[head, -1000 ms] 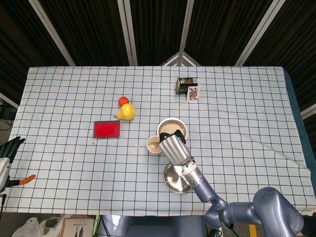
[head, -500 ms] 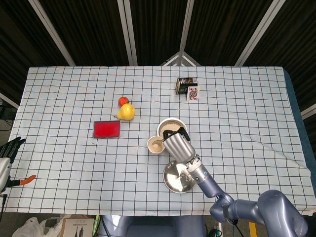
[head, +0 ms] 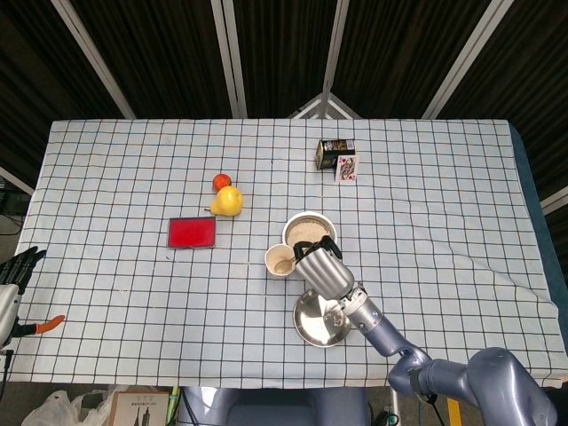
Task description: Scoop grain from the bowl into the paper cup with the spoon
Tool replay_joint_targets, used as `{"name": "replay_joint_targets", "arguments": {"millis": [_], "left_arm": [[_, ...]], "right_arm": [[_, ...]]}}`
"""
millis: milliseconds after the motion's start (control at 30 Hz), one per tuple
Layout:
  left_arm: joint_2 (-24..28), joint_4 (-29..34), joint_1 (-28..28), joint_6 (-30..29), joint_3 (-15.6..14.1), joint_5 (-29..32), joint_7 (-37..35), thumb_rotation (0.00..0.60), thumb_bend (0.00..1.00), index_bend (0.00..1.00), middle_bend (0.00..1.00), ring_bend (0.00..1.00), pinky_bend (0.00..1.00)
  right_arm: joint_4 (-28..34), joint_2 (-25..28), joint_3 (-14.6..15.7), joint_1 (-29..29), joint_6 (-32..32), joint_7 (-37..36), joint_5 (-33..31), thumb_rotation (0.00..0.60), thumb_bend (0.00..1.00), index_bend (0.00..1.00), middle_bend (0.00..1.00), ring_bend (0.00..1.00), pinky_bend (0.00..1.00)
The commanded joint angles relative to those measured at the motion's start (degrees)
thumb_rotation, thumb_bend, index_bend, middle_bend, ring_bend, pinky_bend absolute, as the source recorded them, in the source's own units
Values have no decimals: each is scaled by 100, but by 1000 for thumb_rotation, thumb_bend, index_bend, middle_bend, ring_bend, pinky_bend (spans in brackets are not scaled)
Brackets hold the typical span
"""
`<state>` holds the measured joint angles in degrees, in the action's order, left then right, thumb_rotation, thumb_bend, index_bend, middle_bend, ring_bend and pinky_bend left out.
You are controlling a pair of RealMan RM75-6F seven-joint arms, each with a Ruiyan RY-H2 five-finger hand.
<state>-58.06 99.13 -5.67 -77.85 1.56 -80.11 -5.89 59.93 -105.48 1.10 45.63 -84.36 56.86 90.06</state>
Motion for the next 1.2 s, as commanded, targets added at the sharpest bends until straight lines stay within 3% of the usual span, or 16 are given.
{"name": "replay_joint_targets", "arguments": {"millis": [33,200,433,667,833,1000,1200], "left_arm": [[-1,1,-4,11,3,12,1,600,0,0,0,0,0],[-2,-3,-3,6,4,7,-1,600,0,0,0,0,0],[-3,-6,-4,8,7,11,-5,600,0,0,0,0,0],[5,-9,3,-4,-1,-12,-26,600,0,0,0,0,0],[6,-9,-8,22,9,13,-43,600,0,0,0,0,0],[10,-5,-5,15,0,-5,-36,600,0,0,0,0,0],[17,-7,-3,28,-1,11,-56,600,0,0,0,0,0]], "right_arm": [[61,1,-157,-7,-26,-60,30,600,584,751,936,1000,924],[20,24,-145,-78,133,-7,128,600,584,751,936,1000,924],[130,5,-398,-38,138,-22,221,600,585,751,936,1000,924],[-126,-123,-361,-162,274,-64,272,600,584,751,936,1000,924],[90,-79,-626,-60,224,-83,348,600,584,751,936,1000,924],[115,-33,-500,-118,435,18,380,600,585,751,936,1000,924],[477,114,-733,-84,337,68,410,600,584,751,936,1000,924]]}}
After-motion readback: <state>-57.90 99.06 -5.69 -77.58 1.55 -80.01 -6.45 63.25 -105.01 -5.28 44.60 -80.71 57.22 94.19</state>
